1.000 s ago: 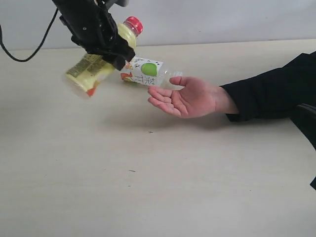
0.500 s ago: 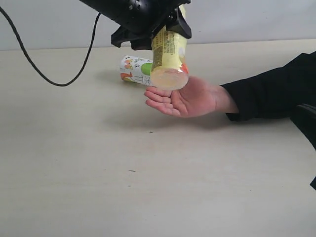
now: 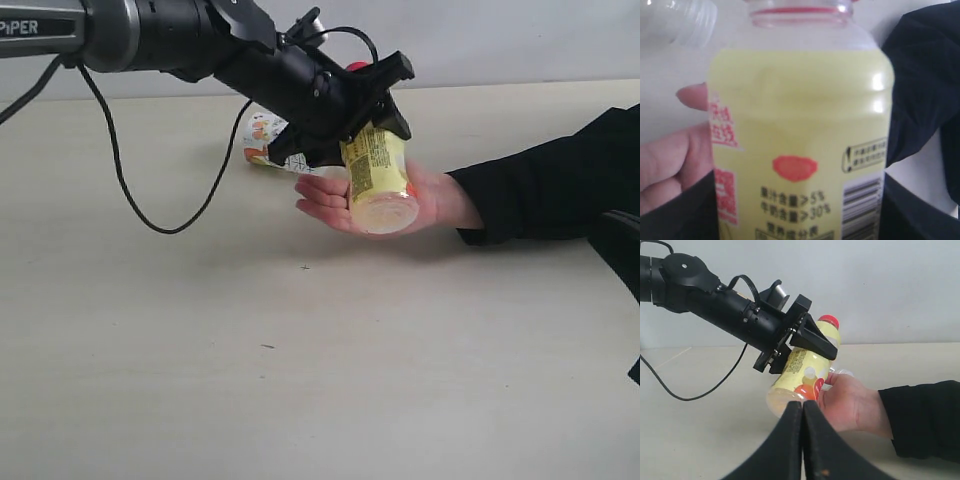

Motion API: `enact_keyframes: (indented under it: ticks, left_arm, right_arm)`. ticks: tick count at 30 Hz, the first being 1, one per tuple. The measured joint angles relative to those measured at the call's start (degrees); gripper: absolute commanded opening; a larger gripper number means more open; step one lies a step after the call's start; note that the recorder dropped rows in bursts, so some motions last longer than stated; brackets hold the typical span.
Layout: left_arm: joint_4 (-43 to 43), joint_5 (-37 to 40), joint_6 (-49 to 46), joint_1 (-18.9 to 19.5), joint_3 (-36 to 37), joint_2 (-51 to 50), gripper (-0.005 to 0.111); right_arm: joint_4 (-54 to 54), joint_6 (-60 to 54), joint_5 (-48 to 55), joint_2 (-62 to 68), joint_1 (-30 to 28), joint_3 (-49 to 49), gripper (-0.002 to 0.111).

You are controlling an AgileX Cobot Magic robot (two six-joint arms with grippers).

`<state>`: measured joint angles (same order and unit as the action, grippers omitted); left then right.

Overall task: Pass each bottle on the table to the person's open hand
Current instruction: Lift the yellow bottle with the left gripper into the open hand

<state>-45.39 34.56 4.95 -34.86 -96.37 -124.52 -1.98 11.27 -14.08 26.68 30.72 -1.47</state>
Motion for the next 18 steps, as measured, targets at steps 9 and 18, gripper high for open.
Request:
enact_keyframes:
  ticks: [9,18]
  left_arm:
    - [-0.6,-1.5,0.0,0.0,0.0,-2.0,0.007]
    - [-0.5,-2.5,0.0,0.0,0.0,-3.0,0.064]
  right_arm:
    - [0.0,0.0,0.0,0.0,0.0,0.0,0.0]
    - [0.0,0.0,0.0,0.0,0.0,0.0,0.0]
